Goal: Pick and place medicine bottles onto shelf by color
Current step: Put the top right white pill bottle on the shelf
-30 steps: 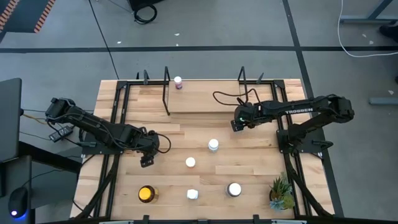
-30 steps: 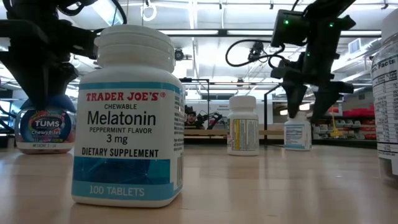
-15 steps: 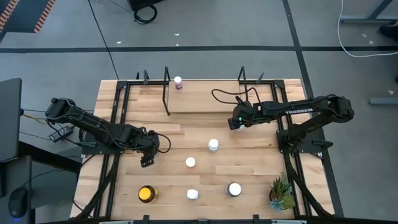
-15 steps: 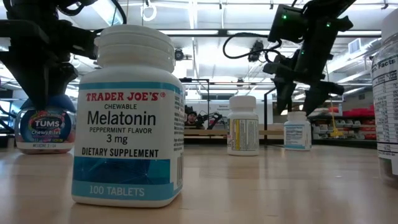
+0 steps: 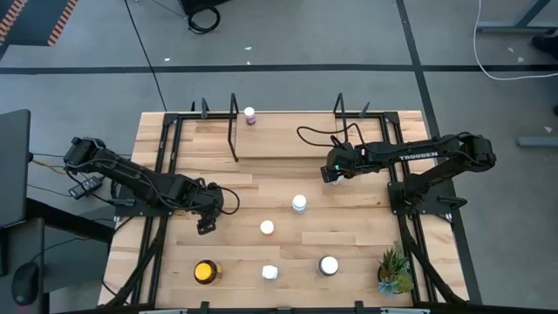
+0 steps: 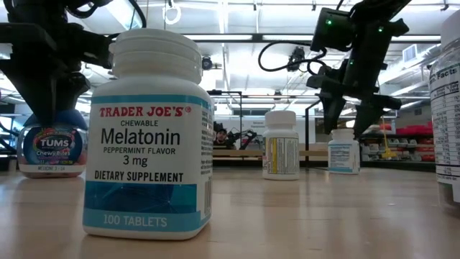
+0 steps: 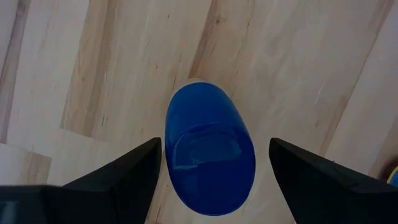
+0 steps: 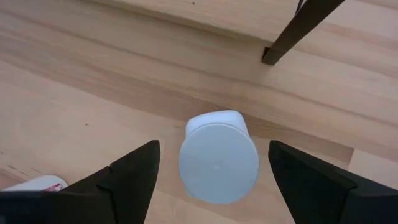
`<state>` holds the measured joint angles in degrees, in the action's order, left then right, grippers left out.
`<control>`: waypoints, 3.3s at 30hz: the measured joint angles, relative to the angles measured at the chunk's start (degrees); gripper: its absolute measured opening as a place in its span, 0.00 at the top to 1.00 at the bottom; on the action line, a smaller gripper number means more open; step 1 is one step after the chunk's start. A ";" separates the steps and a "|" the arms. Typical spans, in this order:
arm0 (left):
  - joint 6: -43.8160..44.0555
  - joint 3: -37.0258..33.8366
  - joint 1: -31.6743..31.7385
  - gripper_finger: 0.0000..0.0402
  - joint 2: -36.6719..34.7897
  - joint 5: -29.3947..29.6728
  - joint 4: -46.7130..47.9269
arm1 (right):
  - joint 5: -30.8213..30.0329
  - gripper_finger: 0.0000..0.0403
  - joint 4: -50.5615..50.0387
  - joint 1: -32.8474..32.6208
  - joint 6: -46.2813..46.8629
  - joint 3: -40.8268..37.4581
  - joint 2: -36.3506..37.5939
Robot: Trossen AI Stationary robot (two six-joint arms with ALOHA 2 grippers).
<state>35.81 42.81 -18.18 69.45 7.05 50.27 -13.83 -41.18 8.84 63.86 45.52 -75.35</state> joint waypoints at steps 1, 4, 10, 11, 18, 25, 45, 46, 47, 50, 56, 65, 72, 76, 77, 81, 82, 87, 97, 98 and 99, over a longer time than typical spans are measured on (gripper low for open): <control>0.00 0.00 0.01 0.25 0.00 0.00 -0.01 | 0.00 0.24 -0.10 0.01 -0.01 0.00 0.00; 0.00 0.00 0.01 0.25 0.00 0.00 -0.01 | 0.27 0.26 -0.87 0.00 0.01 0.00 0.00; -0.04 0.00 0.01 0.25 0.00 -0.02 0.00 | 0.49 0.38 -1.25 0.00 0.00 0.01 0.00; -0.05 0.00 0.00 0.25 0.00 0.00 0.00 | 0.45 0.40 -1.25 0.00 0.01 0.00 0.00; 0.00 0.00 0.01 0.25 0.00 0.00 0.01 | 0.05 0.52 -1.25 0.00 -0.21 0.02 0.00; 0.02 0.00 0.01 0.25 0.00 0.00 -0.01 | 1.83 0.52 -0.73 -0.03 -0.44 0.02 0.00; -0.01 0.00 0.01 0.25 0.00 -0.02 0.00 | -2.36 0.53 7.40 -10.34 -6.70 6.75 -0.03; -0.14 0.00 0.00 0.25 0.00 -0.02 0.00 | -3.03 0.53 7.38 -10.34 -7.52 7.78 -0.02; -0.23 0.00 0.01 0.25 0.00 -0.02 -0.01 | -3.69 0.53 7.34 -10.32 -8.41 8.77 -0.02; -0.24 0.00 -0.01 0.25 0.00 -0.02 -0.01 | -5.02 0.53 7.47 -10.11 -11.00 11.77 -0.02; -0.28 0.00 0.00 0.25 0.00 -0.02 0.01 | -6.26 0.53 6.89 -10.10 -15.37 17.47 -3.05; 1.04 0.00 -0.08 0.25 -0.02 -0.96 0.15 | -4.58 0.53 2.79 -9.20 -24.12 36.81 -19.70; 1.43 0.00 -0.06 0.25 -0.02 -1.79 0.32 | -4.41 0.53 -2.16 -5.59 -29.43 50.07 -29.38; 1.49 0.00 -0.06 0.25 -0.02 -1.79 0.32 | -2.36 0.53 -3.27 -2.84 -30.62 53.49 -32.52; 1.53 0.00 -0.06 0.25 -0.02 -1.81 0.37 | -1.73 0.53 -3.68 -2.18 -31.27 54.23 -33.43; 2.56 0.00 -0.06 0.25 0.00 -1.81 0.60 | -0.78 0.53 -7.53 0.42 -33.25 54.93 -34.75; 2.58 0.00 -0.06 0.25 0.02 -1.81 0.54 | -0.76 0.53 -9.16 1.26 -33.54 54.91 -34.84; 2.62 0.00 -0.06 0.25 0.02 -1.80 0.51 | -1.08 0.53 -14.70 6.29 -37.59 54.78 -34.93; 6.28 0.00 -0.06 0.25 0.02 -2.40 0.54 | -1.16 0.53 -21.04 18.05 -43.95 54.77 -34.93; 6.96 0.00 -0.06 0.25 0.02 -2.38 0.56 | -1.15 0.53 -22.10 19.35 -42.93 54.75 -34.93; 7.10 0.00 -0.06 0.25 0.02 -2.39 0.54 | -1.18 0.53 -23.11 20.64 -41.58 54.75 -34.93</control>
<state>42.91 42.81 -18.24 69.47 4.66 50.81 -15.00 -64.29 29.48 22.28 100.27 -110.28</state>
